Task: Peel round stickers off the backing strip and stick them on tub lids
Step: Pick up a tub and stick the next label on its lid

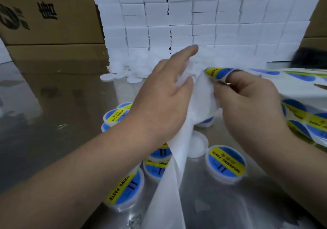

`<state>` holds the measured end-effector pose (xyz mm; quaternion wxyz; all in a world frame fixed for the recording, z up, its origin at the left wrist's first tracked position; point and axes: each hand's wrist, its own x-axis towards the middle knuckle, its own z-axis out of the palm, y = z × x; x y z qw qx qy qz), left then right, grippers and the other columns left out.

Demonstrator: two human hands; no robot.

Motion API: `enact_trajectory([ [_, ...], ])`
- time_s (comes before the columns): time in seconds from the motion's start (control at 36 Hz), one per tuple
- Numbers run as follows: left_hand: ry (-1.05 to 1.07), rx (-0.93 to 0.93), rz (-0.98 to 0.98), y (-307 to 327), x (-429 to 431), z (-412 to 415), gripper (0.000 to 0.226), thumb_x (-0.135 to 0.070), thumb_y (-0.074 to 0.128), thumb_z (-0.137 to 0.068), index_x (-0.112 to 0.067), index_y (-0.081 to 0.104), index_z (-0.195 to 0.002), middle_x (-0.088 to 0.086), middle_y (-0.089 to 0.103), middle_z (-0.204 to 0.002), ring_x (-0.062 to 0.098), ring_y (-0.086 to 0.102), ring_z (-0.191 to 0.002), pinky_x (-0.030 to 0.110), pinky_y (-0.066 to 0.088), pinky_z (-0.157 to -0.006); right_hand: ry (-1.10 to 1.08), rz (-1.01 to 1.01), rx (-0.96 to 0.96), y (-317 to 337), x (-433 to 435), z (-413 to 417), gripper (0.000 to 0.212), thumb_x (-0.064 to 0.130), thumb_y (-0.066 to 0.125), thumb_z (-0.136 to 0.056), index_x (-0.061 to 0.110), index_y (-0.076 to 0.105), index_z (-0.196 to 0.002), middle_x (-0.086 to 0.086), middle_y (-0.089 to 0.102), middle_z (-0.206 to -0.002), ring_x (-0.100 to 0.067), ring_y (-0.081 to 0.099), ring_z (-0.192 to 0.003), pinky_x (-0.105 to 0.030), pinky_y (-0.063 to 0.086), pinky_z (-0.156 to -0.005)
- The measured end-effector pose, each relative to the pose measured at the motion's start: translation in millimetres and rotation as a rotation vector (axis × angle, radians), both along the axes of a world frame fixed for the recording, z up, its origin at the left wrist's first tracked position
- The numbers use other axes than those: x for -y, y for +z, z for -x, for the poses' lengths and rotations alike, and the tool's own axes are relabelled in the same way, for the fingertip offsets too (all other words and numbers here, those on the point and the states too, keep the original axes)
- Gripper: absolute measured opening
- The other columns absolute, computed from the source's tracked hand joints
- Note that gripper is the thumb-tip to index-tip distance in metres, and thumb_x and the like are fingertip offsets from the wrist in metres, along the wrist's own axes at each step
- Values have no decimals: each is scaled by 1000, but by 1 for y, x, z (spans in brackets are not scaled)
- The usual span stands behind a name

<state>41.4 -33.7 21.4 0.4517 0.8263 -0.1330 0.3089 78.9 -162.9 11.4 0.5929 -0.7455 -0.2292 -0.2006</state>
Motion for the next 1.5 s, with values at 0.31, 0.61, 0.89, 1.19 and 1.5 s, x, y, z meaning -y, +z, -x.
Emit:
enact_trajectory([
  [0.31, 147, 6, -264, -8, -7, 2, 5, -39, 40, -80, -43, 38, -81, -18, 39, -92, -2, 41, -91, 4, 30, -73, -81, 261, 113, -2, 1, 2, 28, 17, 49, -88, 12, 57, -62, 4, 53, -57, -5, 42, -50, -12, 34, -48],
  [0.61, 232, 11, -261, -13, -11, -1, 36, -31, 44, -84, -34, 61, -116, -18, 39, -96, 13, 47, -105, 17, 36, -86, -25, 354, 94, -5, -3, 3, 9, 28, 53, -78, 29, 57, -71, 14, 65, -64, 2, 56, -68, -12, 40, -54],
  [0.89, 239, 22, -248, -10, -8, 2, 35, -34, 50, -79, -32, 64, -111, -12, 43, -98, 15, 49, -102, 23, 38, -88, -62, 417, 326, -9, -2, 5, 37, 13, 52, -83, 20, 34, -52, 11, 49, -63, -4, 42, -54, -16, 33, -51],
  [1.19, 178, 60, -275, -5, -9, 14, 36, -30, 58, -71, -32, 66, -106, -14, 52, -98, 3, 53, -98, 22, 43, -86, 135, 456, 378, -7, -5, 9, 24, 7, 47, -76, 7, 69, -86, -4, 67, -77, -17, 58, -76, -36, 43, -68],
  [1.5, 232, 146, -300, -1, -12, 16, 20, -42, 64, -70, -44, 48, -82, -17, 48, -89, -8, 46, -85, 10, 37, -76, 195, 332, 231, -5, -2, 11, 24, 17, 47, -78, 22, 67, -91, 2, 67, -79, -14, 60, -73, -34, 47, -65],
])
